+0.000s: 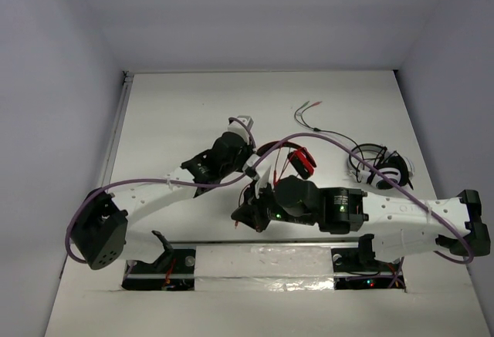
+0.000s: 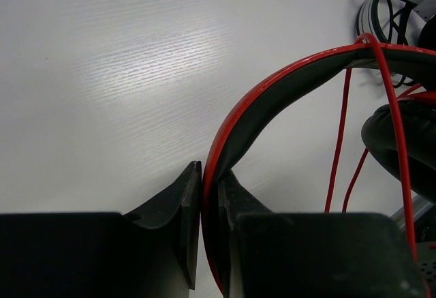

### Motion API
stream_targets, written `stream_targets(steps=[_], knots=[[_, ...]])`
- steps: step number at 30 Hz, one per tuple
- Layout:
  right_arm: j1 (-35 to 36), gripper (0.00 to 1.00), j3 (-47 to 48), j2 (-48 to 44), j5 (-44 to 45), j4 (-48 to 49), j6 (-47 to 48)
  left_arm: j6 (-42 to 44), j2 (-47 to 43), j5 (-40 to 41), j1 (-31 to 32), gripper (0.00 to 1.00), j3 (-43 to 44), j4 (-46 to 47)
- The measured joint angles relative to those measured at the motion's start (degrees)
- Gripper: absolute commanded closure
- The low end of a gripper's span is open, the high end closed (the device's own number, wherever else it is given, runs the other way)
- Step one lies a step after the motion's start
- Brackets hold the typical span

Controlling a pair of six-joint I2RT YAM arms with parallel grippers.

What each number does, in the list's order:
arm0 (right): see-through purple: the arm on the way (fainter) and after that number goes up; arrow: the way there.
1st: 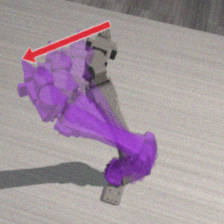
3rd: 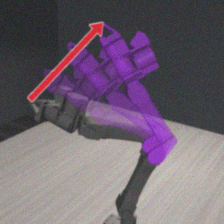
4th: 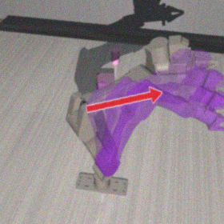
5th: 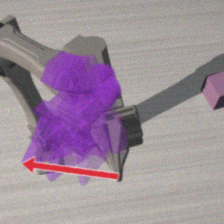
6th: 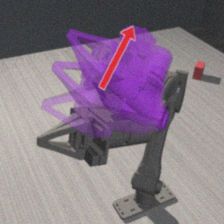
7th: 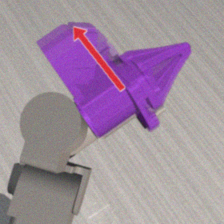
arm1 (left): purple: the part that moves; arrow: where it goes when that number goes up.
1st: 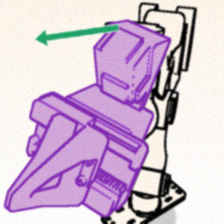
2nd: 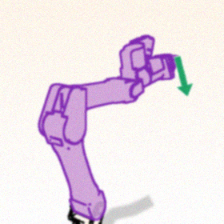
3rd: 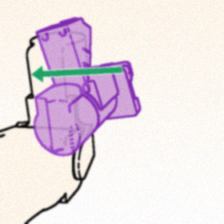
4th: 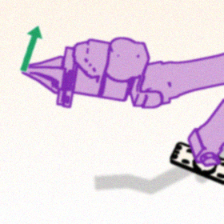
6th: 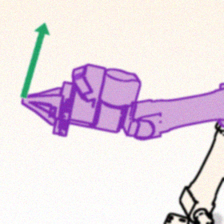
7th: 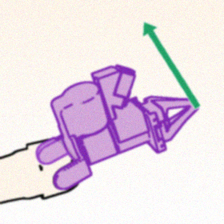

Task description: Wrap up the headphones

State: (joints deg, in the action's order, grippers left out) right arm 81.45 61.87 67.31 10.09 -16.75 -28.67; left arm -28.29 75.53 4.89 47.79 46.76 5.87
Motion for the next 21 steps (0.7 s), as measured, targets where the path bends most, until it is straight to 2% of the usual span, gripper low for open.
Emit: stream_targets(steps=[10,21], knots=[[0.0,1.00,0.0,-1.7,3.1,1.2,0.4,-0.8,-0.4,-2.7,-0.5,1.00,-3.2,5.1],[-1.1,1.00,-2.6,-7.1,15.0,4.9,0.3,-0.4,-2.1,-5.4,0.3,1.00,-8.2,6.3]])
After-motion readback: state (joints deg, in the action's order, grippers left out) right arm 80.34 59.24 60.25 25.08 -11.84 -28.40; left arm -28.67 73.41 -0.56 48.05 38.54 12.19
